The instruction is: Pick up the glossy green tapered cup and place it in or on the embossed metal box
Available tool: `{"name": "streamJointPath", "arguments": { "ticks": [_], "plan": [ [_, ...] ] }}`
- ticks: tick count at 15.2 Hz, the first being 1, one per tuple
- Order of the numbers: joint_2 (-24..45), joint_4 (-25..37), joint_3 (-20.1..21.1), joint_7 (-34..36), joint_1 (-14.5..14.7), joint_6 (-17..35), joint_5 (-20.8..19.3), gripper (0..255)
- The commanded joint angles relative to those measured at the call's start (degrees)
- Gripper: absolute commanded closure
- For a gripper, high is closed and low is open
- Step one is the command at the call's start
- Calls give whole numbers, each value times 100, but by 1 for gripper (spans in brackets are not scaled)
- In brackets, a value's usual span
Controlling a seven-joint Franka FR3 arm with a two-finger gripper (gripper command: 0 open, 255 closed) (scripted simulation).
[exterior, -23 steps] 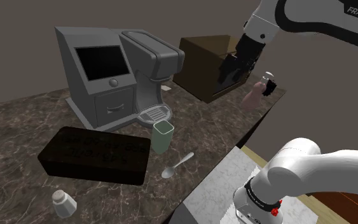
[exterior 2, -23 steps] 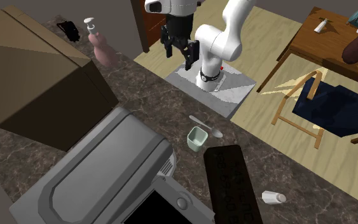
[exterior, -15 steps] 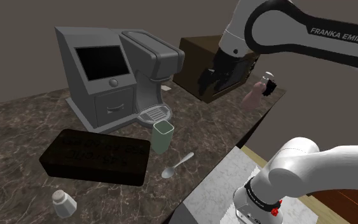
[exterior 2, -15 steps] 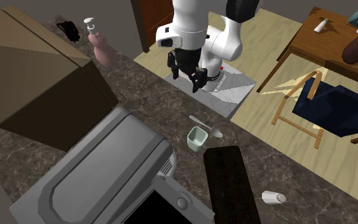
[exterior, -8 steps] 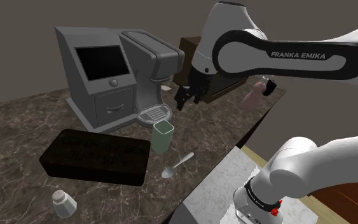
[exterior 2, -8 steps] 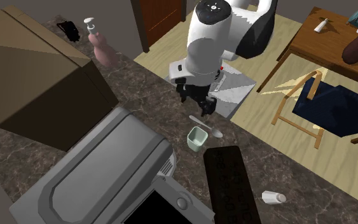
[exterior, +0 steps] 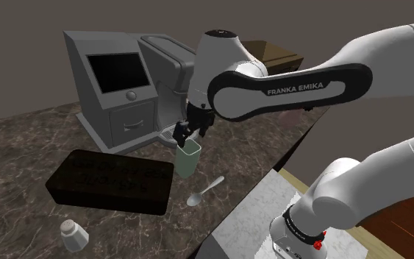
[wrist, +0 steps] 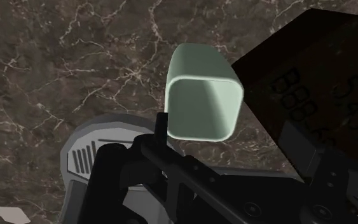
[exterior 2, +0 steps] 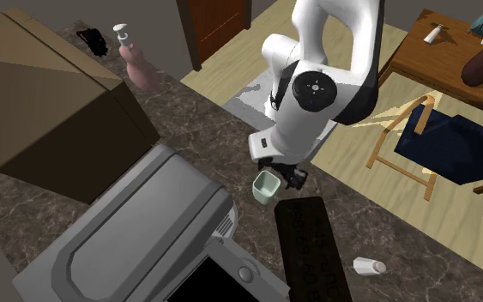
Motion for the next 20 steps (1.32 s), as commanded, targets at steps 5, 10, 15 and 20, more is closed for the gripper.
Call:
{"name": "streamJointPath", "arguments": {
  "ticks": [5, 10, 15, 20],
  "plan": [
    [672, -1, 302, 332, -9, 587, -274, 0],
    [899, -168, 350, 414, -37, 964, -379, 0],
    [899, -168, 350, 414, -37, 964, -379, 0],
    [900, -167, 350, 414, -37, 963, -379, 255]
  ]
}}
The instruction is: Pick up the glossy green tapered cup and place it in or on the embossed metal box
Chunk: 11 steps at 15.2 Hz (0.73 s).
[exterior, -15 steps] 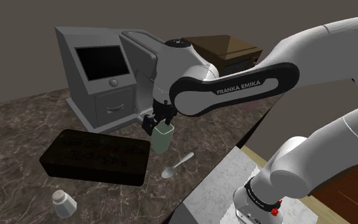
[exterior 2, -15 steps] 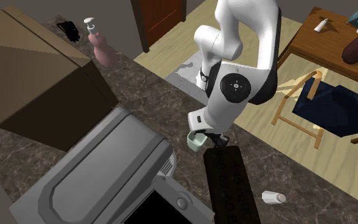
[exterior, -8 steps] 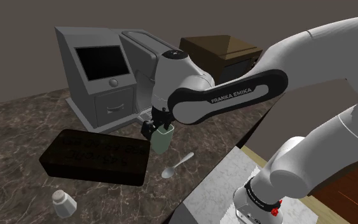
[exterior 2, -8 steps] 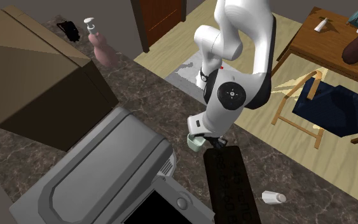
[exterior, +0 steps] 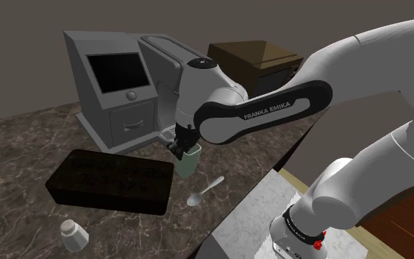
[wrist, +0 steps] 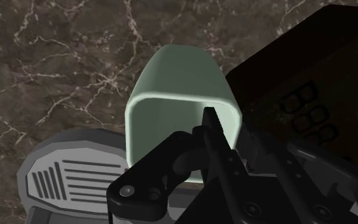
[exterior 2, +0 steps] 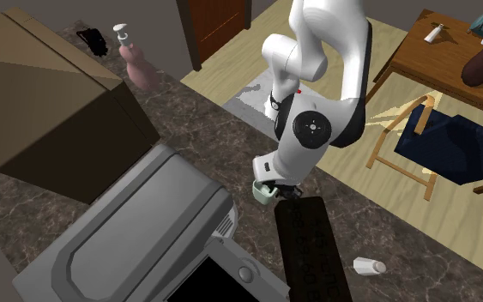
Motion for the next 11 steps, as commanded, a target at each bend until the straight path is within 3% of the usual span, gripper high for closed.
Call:
{"name": "streamJointPath", "arguments": {
  "ticks": [1, 7, 11],
  "plan": [
    [0, 0, 0, 0, 0, 0, 0, 255],
    [0, 0, 0, 0, 0, 0, 0, 255],
    [-182, 162, -44, -75, 16, -329, 83, 255]
  ]
}}
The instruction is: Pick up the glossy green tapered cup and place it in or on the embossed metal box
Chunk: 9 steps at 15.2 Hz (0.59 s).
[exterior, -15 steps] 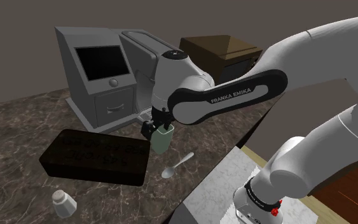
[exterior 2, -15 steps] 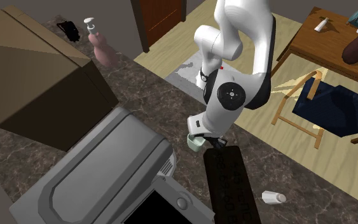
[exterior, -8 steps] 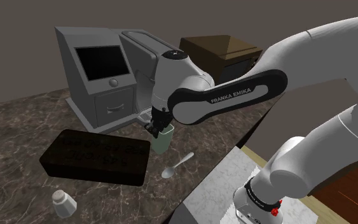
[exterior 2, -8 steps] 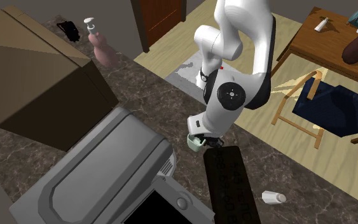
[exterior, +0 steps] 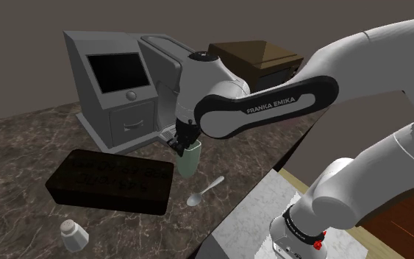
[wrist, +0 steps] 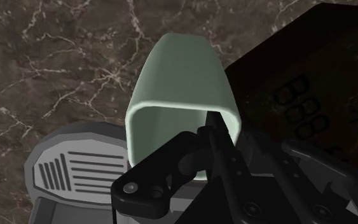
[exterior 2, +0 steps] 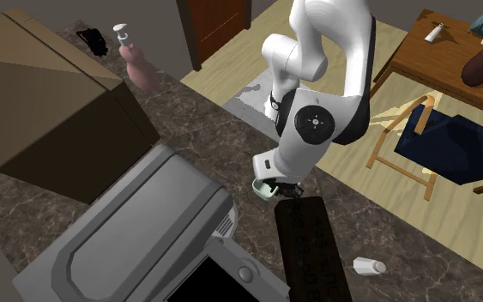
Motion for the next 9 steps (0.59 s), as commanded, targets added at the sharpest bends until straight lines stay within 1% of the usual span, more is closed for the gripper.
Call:
{"name": "streamJointPath", "arguments": {
  "ticks": [1, 9],
  "plan": [
    [-95, 71, -19, -32, 11, -159, 42, 255],
    [-370, 464, -106, -133, 26, -808, 136, 255]
  ]
}}
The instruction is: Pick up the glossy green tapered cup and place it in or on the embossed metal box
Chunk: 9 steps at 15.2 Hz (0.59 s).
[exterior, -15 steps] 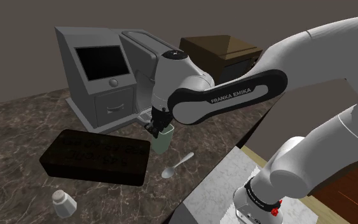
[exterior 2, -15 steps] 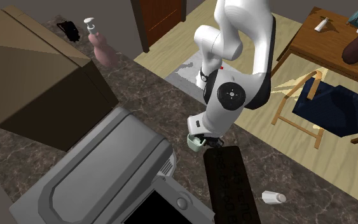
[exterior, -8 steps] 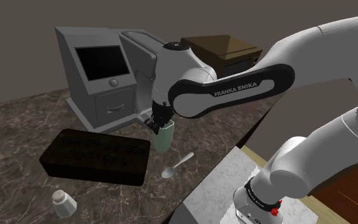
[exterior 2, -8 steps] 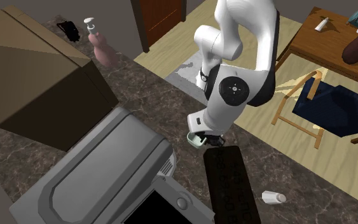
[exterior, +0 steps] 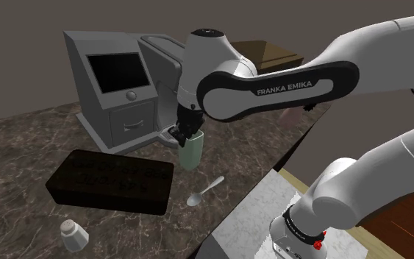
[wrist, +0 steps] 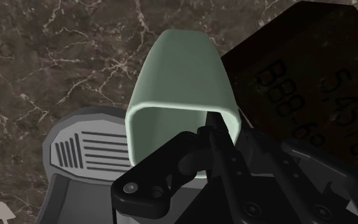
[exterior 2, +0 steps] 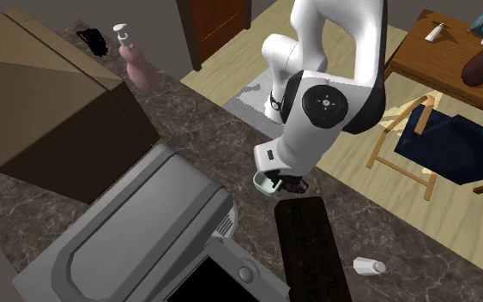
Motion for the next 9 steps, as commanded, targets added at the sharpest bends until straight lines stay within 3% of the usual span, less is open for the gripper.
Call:
{"name": "streamJointPath", "arguments": {
  "ticks": [1, 9],
  "plan": [
    [-64, 85, -20, -20, 4, -146, 21, 255],
    [-232, 560, -96, -77, 1, -779, 54, 255]
  ]
}}
